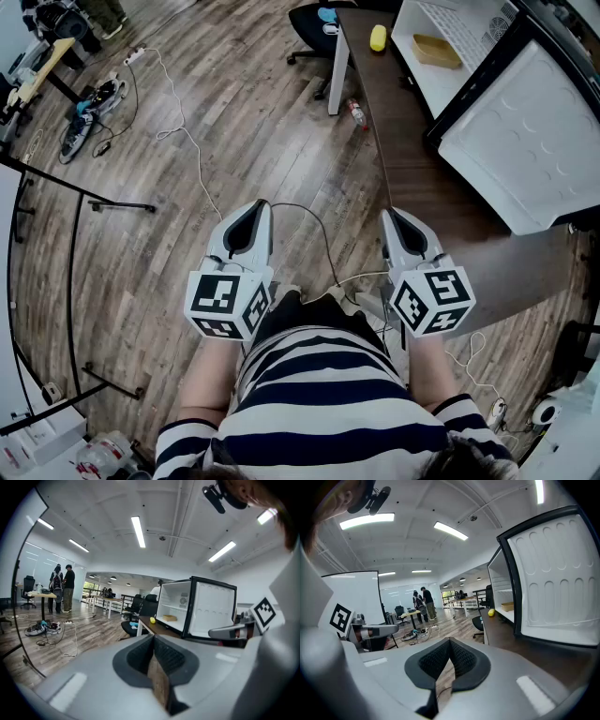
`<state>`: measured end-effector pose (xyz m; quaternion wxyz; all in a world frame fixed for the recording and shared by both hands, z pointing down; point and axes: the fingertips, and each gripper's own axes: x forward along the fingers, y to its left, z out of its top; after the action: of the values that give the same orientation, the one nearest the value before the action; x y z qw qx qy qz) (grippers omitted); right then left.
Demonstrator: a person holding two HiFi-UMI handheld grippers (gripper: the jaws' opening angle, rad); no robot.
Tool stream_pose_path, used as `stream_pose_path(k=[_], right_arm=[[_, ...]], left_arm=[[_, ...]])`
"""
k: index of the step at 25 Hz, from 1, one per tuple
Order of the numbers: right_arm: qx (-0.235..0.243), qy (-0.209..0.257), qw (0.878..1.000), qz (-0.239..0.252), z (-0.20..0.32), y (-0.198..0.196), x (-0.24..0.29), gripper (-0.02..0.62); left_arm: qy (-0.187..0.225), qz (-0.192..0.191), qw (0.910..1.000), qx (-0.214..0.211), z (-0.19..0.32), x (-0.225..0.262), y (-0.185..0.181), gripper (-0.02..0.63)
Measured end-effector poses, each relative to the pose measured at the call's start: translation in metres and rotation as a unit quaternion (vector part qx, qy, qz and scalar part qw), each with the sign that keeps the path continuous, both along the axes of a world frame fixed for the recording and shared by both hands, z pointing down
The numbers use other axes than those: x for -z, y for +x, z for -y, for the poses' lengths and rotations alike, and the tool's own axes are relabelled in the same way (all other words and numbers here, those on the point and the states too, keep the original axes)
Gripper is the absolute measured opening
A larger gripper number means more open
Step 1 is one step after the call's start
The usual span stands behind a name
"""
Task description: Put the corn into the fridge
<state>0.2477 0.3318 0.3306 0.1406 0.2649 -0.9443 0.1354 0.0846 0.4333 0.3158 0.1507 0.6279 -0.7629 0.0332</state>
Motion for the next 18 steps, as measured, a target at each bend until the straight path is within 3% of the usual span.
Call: stream_pose_path(k=[18], right_arm=[[-0.013, -0.004, 1.0, -0.023, -0.006, -0.063, -0.014, -0.003]], left_arm=[[-0.01, -0.003, 0.9999, 0.005, -0.018, -0.016, -0.064, 0.0]])
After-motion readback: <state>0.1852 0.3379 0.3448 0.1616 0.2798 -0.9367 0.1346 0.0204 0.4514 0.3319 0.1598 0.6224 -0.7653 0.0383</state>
